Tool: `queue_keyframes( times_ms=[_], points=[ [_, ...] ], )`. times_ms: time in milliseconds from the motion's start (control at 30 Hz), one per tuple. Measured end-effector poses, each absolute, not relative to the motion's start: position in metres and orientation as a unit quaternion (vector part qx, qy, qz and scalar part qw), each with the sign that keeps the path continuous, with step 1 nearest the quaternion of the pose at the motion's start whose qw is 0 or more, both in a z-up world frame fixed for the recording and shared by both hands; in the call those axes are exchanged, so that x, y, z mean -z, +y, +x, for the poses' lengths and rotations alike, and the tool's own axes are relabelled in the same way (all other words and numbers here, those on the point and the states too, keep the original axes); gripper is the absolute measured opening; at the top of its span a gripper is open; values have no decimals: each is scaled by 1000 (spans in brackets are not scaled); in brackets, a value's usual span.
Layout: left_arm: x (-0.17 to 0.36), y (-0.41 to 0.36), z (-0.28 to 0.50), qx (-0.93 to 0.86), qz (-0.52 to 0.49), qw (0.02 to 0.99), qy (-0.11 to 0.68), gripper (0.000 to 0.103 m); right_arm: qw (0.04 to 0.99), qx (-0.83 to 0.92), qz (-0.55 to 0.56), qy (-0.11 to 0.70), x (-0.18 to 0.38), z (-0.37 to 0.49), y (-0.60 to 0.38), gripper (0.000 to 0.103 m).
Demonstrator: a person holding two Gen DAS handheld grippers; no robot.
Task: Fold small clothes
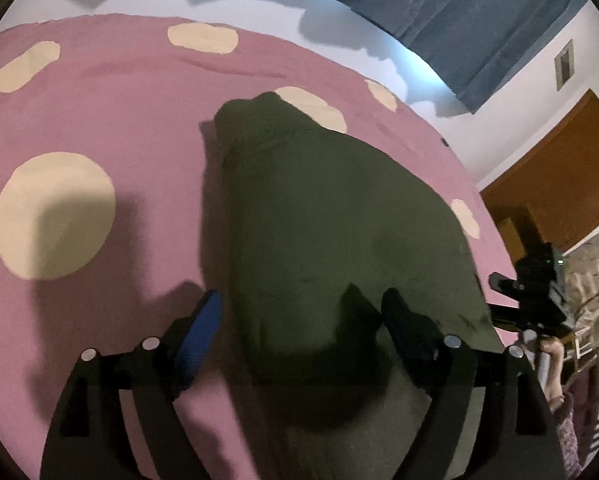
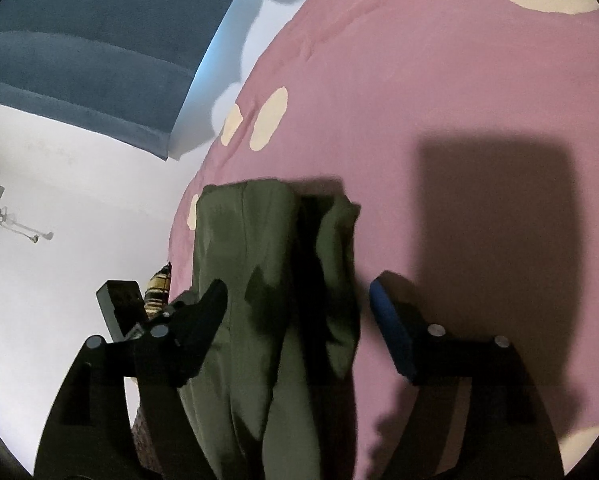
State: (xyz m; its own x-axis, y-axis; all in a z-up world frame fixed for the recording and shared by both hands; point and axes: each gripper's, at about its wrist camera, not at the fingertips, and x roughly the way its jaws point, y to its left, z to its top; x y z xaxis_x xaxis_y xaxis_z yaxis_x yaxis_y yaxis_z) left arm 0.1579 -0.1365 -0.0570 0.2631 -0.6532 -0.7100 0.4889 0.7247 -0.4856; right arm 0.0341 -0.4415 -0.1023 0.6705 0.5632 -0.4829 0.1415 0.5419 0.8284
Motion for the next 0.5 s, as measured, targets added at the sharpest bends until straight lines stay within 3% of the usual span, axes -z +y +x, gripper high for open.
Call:
queue_keyframes(
  times_ms=[500],
  points=[
    [68,-127,127,420,-122,743,507,86,785,-187,418,417,103,34,-408,88]
  ],
)
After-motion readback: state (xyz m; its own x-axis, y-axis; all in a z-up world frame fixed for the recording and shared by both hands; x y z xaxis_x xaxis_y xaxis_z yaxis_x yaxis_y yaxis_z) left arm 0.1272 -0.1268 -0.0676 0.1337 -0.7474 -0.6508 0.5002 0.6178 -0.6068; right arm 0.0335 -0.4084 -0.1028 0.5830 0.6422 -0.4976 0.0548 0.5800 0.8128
